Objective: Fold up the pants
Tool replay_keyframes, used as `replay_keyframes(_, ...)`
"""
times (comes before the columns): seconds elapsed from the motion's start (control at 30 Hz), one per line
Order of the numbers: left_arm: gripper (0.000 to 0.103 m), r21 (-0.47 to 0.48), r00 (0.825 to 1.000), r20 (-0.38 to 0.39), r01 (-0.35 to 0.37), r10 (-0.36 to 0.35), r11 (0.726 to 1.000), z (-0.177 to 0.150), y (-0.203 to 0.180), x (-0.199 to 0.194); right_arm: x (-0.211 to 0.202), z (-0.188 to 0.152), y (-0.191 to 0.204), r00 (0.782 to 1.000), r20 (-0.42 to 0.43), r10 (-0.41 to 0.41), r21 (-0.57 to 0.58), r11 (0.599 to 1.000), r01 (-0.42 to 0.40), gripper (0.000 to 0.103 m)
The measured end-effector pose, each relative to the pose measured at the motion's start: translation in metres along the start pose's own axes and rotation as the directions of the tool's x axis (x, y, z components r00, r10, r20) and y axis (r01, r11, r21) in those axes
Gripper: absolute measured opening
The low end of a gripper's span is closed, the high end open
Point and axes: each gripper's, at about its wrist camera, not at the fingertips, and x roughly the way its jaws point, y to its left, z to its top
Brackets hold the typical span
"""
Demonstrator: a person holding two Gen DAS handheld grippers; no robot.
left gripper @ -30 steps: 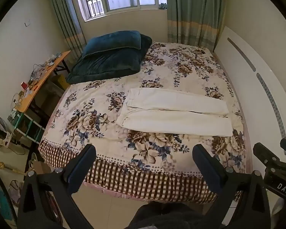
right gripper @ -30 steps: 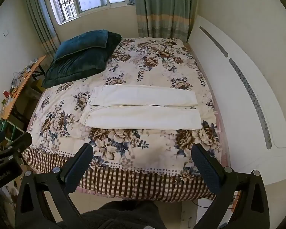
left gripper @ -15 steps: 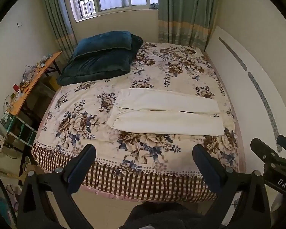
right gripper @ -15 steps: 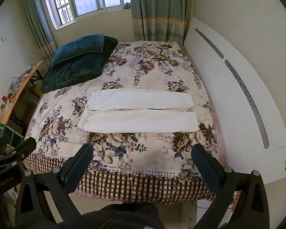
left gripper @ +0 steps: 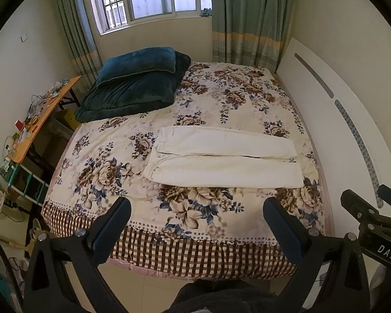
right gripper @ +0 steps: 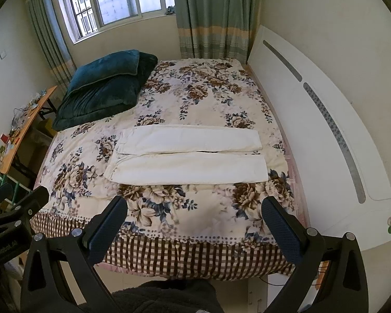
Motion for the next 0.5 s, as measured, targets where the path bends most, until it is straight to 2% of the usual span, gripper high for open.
replay_keyframes(0.5,0.103,0.003,1.000,0.004,-0.001,0.001,1.000,0.0009,-0.0042,0.0014,-0.0005,-0.0008,0.0009,1.000,0.003,-0.003,-0.002,1.000,0.003,0.103)
